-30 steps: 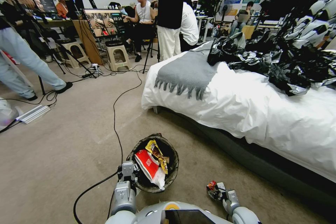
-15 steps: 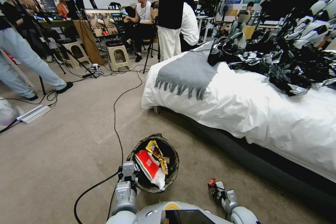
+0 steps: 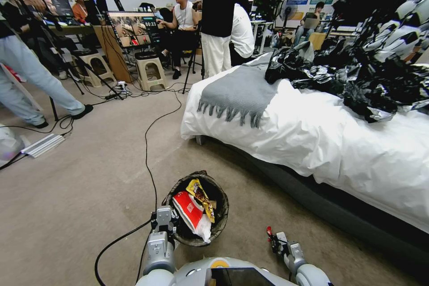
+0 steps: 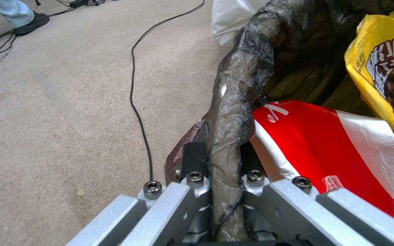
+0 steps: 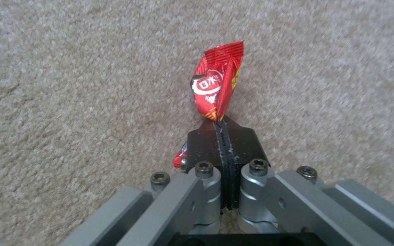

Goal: Pick up the trash bin, then pick up the garbage from the floor and place it into the trash bin.

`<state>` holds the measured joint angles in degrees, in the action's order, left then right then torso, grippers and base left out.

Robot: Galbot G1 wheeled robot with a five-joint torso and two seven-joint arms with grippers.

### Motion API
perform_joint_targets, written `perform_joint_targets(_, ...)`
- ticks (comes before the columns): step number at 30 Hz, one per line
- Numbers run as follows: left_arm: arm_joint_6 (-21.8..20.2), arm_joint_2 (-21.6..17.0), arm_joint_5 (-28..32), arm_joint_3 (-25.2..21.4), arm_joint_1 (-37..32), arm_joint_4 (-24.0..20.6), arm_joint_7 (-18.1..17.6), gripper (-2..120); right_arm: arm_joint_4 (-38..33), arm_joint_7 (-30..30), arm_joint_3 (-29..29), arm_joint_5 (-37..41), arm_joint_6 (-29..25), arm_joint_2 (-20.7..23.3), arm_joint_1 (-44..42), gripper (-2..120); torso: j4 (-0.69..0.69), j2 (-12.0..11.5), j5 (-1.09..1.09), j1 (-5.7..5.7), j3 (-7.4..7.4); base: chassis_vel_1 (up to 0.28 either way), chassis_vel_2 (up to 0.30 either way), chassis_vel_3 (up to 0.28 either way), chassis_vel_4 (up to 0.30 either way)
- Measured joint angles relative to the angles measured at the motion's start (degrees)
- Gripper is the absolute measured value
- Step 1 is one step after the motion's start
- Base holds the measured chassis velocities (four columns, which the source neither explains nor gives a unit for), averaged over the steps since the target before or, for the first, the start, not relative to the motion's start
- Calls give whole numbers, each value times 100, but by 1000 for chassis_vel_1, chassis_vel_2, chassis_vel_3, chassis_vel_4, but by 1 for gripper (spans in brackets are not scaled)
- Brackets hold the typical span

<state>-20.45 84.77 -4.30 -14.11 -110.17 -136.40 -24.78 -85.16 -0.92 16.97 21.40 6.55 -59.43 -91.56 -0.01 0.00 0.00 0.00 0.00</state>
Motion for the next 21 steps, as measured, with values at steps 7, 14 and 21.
perform_joint_targets(7,2,-6,-7,12,0,0,3,0,-221,-147,104,-177,-395,-35,-22,0,1,0,-1,0,0,0,0,0,0)
perform_joint_targets(14,2,-20,-6,22,7,19,5,0,-1445,-256,382,-468,-949,-99,-262,0,2,0,-1,0,0,0,0,0,0)
perform_joint_targets(21,4,-26,-5,36,18,49,11,0,-2660,-123,498,-907,-1376,-205,-383,0,0,0,-1,0,0,0,0,0,0)
